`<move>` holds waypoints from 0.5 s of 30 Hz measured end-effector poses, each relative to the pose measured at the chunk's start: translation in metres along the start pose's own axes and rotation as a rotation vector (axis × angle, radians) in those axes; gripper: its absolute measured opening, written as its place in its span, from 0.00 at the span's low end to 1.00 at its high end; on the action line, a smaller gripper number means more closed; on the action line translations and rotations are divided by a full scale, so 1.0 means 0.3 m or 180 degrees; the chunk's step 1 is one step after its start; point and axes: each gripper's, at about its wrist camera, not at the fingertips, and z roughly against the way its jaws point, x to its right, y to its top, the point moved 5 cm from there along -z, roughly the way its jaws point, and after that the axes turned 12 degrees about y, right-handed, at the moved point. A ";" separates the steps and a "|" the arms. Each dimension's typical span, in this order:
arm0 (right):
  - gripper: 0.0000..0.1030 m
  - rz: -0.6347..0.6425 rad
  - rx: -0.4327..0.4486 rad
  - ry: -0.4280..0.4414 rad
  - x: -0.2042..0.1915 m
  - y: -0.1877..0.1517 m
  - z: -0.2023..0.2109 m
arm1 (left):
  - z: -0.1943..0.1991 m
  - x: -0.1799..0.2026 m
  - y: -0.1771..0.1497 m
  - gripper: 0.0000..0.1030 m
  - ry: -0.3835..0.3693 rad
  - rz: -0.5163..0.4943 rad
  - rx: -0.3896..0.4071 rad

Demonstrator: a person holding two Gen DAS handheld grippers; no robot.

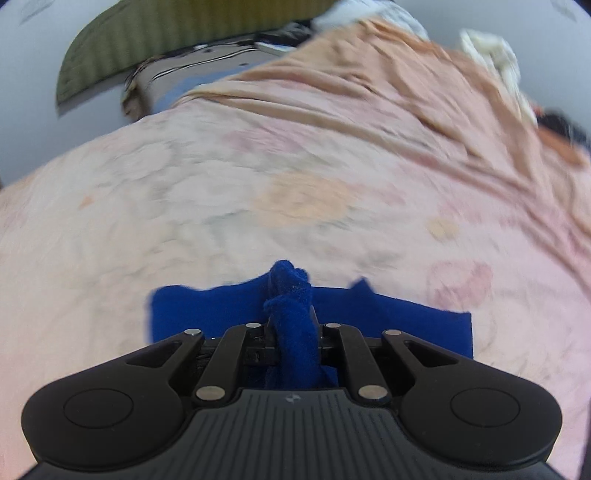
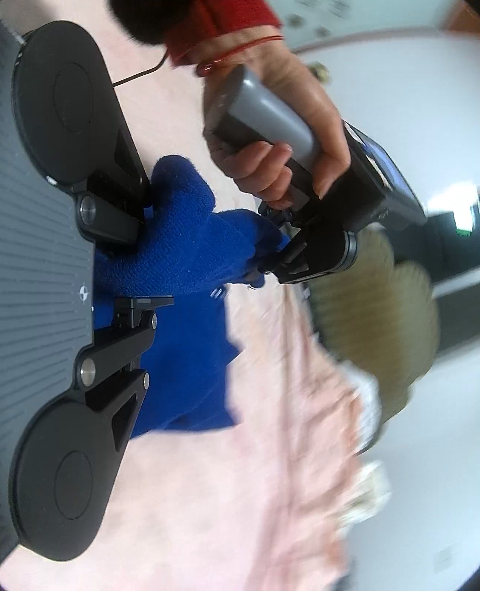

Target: Fold small clothes

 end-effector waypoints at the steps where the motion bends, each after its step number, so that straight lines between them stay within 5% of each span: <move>1: 0.04 -0.0184 -0.0028 0.0039 0.031 -0.014 -0.007 | -0.014 0.043 -0.003 0.10 0.0040 -0.0091 0.0018; 5: 0.05 -0.0843 -0.0084 0.0189 0.149 -0.064 -0.033 | -0.053 0.155 -0.015 0.11 0.0067 -0.0266 -0.0017; 9: 0.19 -0.1298 -0.0050 0.0256 0.221 -0.084 -0.014 | -0.041 0.202 0.008 0.13 0.0036 -0.0300 0.0159; 12: 0.23 -0.1535 -0.0011 0.0317 0.263 -0.100 0.011 | -0.033 0.203 0.037 0.16 0.0067 -0.0174 0.0251; 15: 0.25 -0.1649 0.0000 0.0370 0.302 -0.080 -0.003 | -0.018 0.192 0.068 0.19 -0.0160 0.0019 0.0347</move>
